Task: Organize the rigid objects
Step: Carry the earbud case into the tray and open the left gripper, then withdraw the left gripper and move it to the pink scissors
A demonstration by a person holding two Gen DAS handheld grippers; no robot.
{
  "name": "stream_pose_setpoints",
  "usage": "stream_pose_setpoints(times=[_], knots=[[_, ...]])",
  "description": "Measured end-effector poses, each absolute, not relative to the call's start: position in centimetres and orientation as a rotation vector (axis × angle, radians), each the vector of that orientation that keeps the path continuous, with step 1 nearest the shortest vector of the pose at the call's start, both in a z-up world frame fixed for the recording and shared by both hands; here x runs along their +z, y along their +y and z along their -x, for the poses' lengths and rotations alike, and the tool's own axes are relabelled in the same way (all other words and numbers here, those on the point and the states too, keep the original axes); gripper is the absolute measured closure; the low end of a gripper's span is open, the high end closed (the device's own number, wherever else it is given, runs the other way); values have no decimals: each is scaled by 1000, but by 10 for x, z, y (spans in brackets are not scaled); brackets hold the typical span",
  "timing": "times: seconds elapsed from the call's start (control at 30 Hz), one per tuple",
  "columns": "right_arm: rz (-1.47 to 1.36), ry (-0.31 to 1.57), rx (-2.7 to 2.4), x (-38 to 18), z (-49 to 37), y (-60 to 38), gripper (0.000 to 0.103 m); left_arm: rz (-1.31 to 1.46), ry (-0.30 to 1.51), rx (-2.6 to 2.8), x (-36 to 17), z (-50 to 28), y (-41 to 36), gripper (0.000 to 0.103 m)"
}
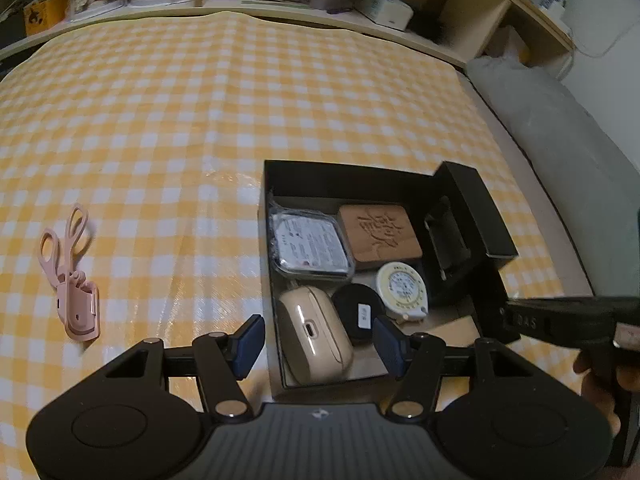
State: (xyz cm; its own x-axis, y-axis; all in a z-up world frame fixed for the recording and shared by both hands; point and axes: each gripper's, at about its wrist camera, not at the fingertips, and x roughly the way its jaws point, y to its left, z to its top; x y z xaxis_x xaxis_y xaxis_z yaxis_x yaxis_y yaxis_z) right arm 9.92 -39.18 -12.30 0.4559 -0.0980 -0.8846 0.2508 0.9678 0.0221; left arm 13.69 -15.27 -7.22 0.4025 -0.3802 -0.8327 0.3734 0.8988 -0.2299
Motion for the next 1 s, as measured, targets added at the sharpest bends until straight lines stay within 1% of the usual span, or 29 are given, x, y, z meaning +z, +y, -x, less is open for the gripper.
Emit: stream_pose_setpoints(times=[0.07,0.13,0.27,0.33,0.4,0.67,1.0], knots=[[-157,1078,-217,-124,-99,-393,99,-3,1059,-486,-71,-134,-154,37],[-155,1077,-217,-123,-99,-392,99,-9,1065,-495,-71,-131,-154,25],[-157,1077,-217,-123,-99,-391,99,-41,1058,-508,-69,-127,-155,16],[-156,1077,-217,-123,-99,-391,99,-52,1050,-515,-68,-126,-155,5],[-156,1077,-217,-123,-99,-391,99,-51,1044,-514,-67,-124,-154,1],[-155,1078,-218,-123,-99,-391,99,-75,1061,-485,-68,-131,-142,0],[-154,1079,-219,-123,-100,-391,99,-33,1048,-330,-60,-163,-83,0]])
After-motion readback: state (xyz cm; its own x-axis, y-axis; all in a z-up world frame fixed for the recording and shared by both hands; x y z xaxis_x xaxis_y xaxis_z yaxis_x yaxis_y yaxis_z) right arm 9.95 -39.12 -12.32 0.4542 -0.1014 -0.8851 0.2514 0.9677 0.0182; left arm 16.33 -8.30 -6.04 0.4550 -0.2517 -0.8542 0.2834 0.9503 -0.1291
